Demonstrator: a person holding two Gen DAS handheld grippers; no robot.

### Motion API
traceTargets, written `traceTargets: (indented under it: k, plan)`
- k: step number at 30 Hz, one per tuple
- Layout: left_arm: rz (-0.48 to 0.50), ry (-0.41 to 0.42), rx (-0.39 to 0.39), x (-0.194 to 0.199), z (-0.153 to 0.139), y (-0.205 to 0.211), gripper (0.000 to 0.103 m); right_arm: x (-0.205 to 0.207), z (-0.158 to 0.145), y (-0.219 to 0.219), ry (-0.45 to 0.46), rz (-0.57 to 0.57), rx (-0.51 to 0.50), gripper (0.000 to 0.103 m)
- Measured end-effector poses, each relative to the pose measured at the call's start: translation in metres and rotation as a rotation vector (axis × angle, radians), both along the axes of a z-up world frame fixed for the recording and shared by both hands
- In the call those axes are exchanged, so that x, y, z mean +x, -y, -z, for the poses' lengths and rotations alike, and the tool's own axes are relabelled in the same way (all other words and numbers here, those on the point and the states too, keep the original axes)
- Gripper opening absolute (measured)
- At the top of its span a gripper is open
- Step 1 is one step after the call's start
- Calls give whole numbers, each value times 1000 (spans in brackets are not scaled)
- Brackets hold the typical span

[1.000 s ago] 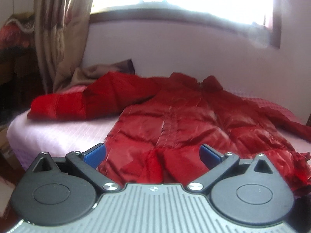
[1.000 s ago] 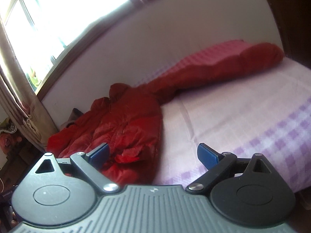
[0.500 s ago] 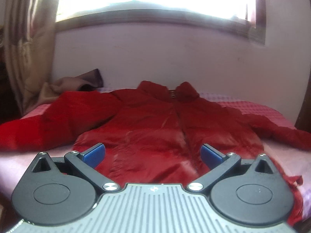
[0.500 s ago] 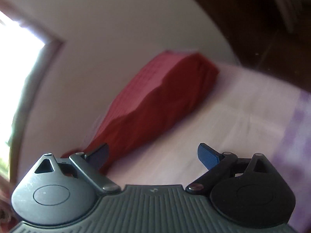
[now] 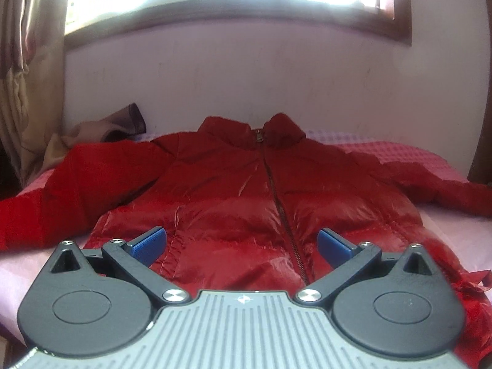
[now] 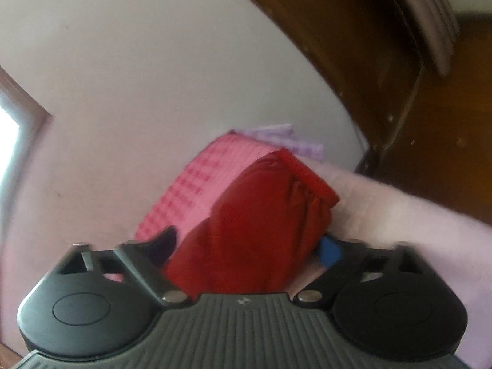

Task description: Fold large clothes

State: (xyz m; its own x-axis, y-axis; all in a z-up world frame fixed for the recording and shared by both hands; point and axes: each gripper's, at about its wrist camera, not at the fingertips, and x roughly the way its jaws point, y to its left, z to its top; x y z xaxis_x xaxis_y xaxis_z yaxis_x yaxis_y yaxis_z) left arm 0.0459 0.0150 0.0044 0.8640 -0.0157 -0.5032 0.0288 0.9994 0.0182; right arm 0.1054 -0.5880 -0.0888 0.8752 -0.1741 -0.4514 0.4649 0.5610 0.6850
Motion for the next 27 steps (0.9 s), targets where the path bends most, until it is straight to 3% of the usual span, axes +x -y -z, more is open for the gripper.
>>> traceTargets:
  k: [2,5,11,17,21,27]
  plan:
    - [-7,-11,-1,1,2,-3,103,10,3,10,-55,-9,11,22]
    - [-18,-15,-5,-1,1,-12,103,17,-11,15,-37,-12,19,11]
    - [-75,18,-36,-14,-10,-44,103,38,-104,-46,181,-174,-103,11]
    - [-125,43,-89,-27,-18,-75,103,83,-183,-178,352,-457,-166,11]
    - [-143,47,-97,-33,-17,-90,103,120,-189,-272,366,-619,-173,11]
    - [-177,37,-114,-36,-11,-120,103,166,-140,-396,264,-799,-173,11]
